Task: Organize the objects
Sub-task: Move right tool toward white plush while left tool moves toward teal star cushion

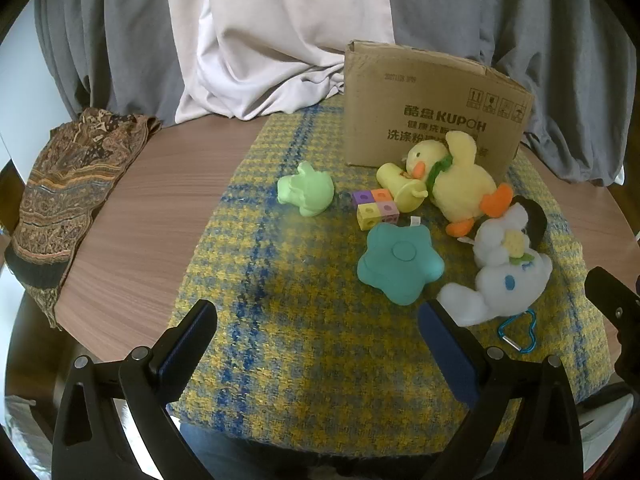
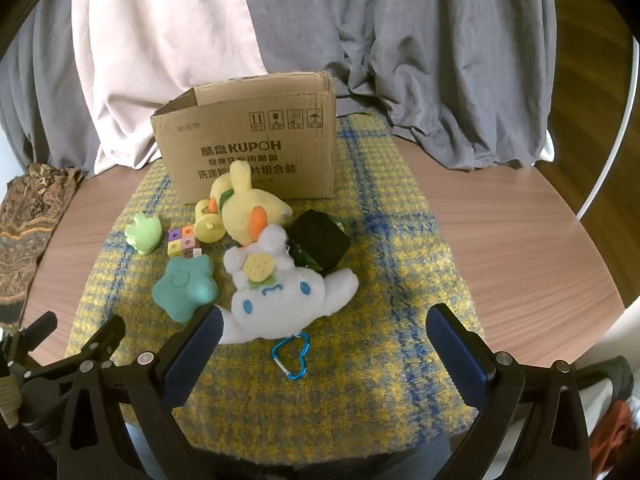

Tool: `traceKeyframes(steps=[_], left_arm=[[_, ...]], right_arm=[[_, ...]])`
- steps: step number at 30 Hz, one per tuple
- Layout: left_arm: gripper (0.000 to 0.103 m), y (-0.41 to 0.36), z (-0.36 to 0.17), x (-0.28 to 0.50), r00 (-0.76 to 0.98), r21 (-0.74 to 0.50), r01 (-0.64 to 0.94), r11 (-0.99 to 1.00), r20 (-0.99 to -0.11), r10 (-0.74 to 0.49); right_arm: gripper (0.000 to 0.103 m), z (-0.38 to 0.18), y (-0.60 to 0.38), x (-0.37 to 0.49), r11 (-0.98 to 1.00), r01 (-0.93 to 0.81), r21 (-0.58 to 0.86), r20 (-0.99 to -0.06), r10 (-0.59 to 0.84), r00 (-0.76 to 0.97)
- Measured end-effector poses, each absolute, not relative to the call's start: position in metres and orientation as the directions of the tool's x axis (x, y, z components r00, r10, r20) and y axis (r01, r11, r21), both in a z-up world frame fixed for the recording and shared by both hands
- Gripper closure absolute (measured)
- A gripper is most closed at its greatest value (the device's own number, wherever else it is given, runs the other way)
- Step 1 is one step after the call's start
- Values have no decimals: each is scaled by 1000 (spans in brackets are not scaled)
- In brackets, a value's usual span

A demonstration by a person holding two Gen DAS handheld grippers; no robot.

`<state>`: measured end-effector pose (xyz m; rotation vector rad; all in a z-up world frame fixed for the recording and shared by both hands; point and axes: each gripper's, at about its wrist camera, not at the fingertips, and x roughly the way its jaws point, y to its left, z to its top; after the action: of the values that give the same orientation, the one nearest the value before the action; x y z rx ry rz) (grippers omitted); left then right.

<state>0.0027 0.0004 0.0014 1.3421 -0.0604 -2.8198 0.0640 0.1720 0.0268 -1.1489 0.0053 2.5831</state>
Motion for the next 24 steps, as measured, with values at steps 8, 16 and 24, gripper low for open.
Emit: traceKeyframes(steps=[8, 16, 24], left_arm=[[1, 1, -1, 2, -625, 30, 5, -1000, -781, -27], [1, -3, -2, 1, -625, 26, 9, -1000, -780, -27], [1, -7, -2, -2, -628, 17, 19, -1000, -778, -25]], right_arm=[[1, 26, 171, 64, -951, -283, -121, -725, 280, -629], [1, 24, 170, 59, -951, -281, -125, -735, 280, -618], [1, 23, 168, 54, -950, -282, -134, -735, 286, -614]])
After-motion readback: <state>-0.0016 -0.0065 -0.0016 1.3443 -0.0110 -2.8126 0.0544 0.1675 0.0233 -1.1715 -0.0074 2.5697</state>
